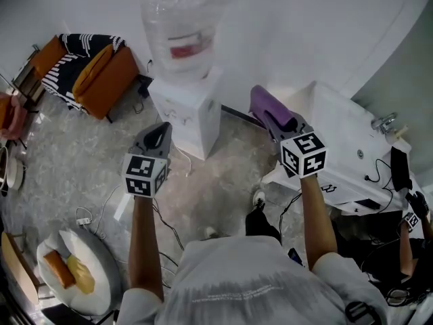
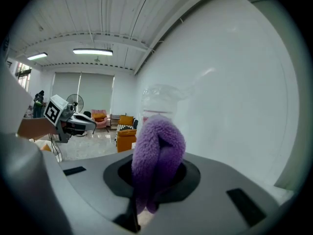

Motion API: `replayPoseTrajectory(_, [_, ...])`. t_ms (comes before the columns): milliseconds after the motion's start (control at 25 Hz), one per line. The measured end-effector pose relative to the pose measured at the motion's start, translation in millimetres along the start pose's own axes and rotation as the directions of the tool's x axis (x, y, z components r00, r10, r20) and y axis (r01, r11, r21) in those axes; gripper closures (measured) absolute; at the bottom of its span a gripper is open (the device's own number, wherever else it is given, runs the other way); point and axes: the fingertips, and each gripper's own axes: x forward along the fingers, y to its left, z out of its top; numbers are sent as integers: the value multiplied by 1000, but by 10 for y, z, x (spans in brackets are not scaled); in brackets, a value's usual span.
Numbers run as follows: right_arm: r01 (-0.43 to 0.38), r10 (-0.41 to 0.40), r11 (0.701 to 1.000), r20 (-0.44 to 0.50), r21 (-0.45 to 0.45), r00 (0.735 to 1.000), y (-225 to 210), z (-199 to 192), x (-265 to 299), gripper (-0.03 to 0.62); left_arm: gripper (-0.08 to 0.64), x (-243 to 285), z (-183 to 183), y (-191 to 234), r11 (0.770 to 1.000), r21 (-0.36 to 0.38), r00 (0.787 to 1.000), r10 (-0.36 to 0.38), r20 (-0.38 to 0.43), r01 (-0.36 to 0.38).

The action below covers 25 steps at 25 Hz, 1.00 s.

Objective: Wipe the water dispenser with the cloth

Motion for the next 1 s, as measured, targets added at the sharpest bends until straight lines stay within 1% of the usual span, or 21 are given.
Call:
replayPoseTrajectory(160, [-28,28,1000,-5,-7,1000,-376,-73,305,529,548,333,39,3,999,-9,999,38,-28,-38])
replayPoseTrajectory(320, [-83,83,996,-13,-18,997,-921,-141,636,528,548,838,190,-72,994,-67,996,81,-29,-83])
replayPoseTrajectory(440, [-134,134,991,-4,-18,991,-1304,-175,945,528,548,1178,241,-97,984,-104,989,140,-48,-144])
replayPoseTrajectory(600, [-176,176,984,-17,-2,984,-1769,-318,1311,526,548,1565,204,-139,962,-159,973,210,-94,-223])
replayPoseTrajectory(680, [-212,212,977,-37,0,977,-1867,-406,1495,526,548,1670,189,-122,948,-189,965,240,-109,-257])
replayPoseTrajectory(800, [-257,255,966,-79,-10,964,-1921,-558,1840,526,548,1794,131,-35,934,-208,954,269,-133,-292])
replayPoseTrajectory(880, [-261,259,965,-104,-9,960,-1973,-678,2084,526,548,1889,49,10,930,-217,952,268,-149,-296])
replayPoseTrajectory(1000, [-236,234,972,-131,-1,963,-2074,-864,2467,526,548,2011,-81,96,925,-235,952,266,-154,-297])
